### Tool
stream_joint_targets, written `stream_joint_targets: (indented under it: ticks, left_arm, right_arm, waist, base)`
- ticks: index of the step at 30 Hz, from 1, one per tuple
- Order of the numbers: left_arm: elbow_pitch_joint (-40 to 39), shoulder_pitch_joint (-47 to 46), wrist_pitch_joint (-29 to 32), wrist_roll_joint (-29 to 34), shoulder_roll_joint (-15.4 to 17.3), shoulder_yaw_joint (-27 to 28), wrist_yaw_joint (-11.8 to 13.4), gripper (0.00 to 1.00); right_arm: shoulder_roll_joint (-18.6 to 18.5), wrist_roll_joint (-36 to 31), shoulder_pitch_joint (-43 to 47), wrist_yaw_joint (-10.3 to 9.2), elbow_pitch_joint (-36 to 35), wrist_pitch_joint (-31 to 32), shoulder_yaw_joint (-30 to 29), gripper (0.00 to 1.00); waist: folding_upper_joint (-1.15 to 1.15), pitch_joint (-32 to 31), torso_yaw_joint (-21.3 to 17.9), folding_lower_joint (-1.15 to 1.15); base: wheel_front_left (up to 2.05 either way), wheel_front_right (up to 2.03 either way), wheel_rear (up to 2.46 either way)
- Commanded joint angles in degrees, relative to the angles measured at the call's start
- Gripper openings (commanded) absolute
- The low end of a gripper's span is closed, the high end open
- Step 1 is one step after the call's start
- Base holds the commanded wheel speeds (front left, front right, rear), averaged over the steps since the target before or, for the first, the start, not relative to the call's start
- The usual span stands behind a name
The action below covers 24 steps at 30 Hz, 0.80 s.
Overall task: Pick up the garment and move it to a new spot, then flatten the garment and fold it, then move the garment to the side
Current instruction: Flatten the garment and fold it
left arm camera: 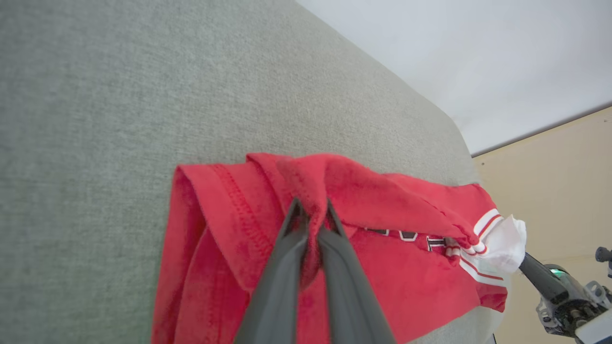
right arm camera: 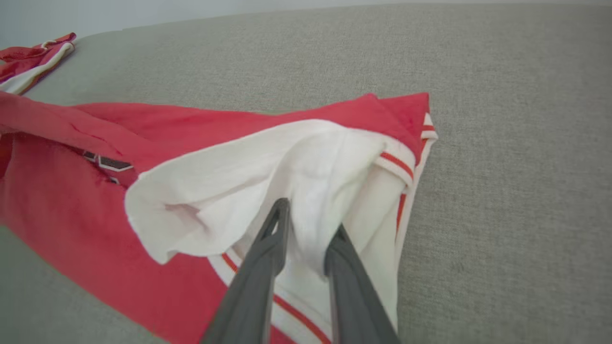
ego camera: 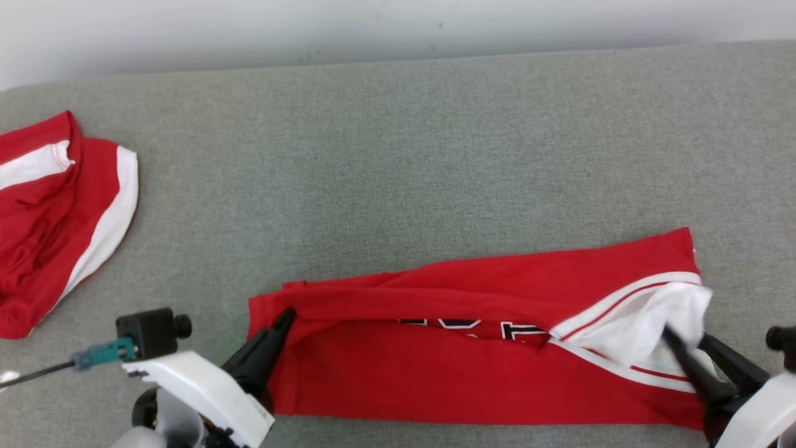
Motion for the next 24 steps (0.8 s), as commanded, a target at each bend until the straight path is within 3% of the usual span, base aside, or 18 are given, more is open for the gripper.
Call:
stream_joint_targets:
  ticks: [1, 7, 9, 12, 16, 21, 24]
  left_arm:
    - [0.6, 1.6, -0.6, 0.5, 0.8, 0.0, 0.2, 1.0]
    - [2.7, 4.3, -5.8, 6.1, 1.9, -0.6, 2.0, 1.0]
    - [3.6, 5.3, -10.4, 9.6, 1.6, -0.3, 3.5, 1.0]
    - [4.2, 6.7, -15.9, 15.2, -0.1, 0.2, 6.1, 1.0]
    - [4.0, 8.9, -17.3, 24.3, -3.3, 1.6, 9.0, 1.0]
    - [3.2, 11.6, -17.4, 35.7, -9.4, 5.8, 7.8, 1.0]
    - [3.6, 13.0, -17.4, 39.9, -13.1, 8.8, 5.8, 1.0]
  right_arm:
    - [-0.4, 0.3, 1.4, 0.03, -0.1, -0.5, 0.2, 1.0]
    - [-1.9, 2.9, 6.3, 0.03, -1.6, -1.0, -1.7, 1.0]
    - [-3.0, 4.5, 8.5, 0.02, -3.0, -1.0, -4.1, 1.0]
    - [-3.3, 5.9, 10.7, 0.03, -4.0, -1.0, -8.9, 1.0]
    - [-1.7, 5.5, 11.5, 0.03, -3.5, 1.8, -14.0, 1.0]
    - [1.5, 1.9, 9.2, 0.02, -0.6, 6.5, -15.7, 1.0]
    - [4.2, -0.1, 7.7, 0.03, 2.4, 9.0, -16.0, 1.0]
  waist:
    - [0.0, -0.7, -0.2, 0.0]
    - [0.0, -3.8, -0.4, 0.0]
    - [0.0, -5.1, -0.5, 0.0]
    - [0.0, -6.7, -0.7, 0.0]
    - [0.0, -7.6, -0.2, 0.0]
    - [0.0, -7.3, 1.3, 0.0]
    - [0.0, -6.8, 2.4, 0.0]
  base:
    - [0.0, 0.0, 0.0]
    - [0.0, 0.0, 0.0]
    - [0.0, 0.0, 0.0]
    - [0.0, 0.0, 0.0]
    - [0.0, 0.0, 0.0]
    - [0.0, 0.0, 0.0]
    - [0.0, 0.0, 0.0]
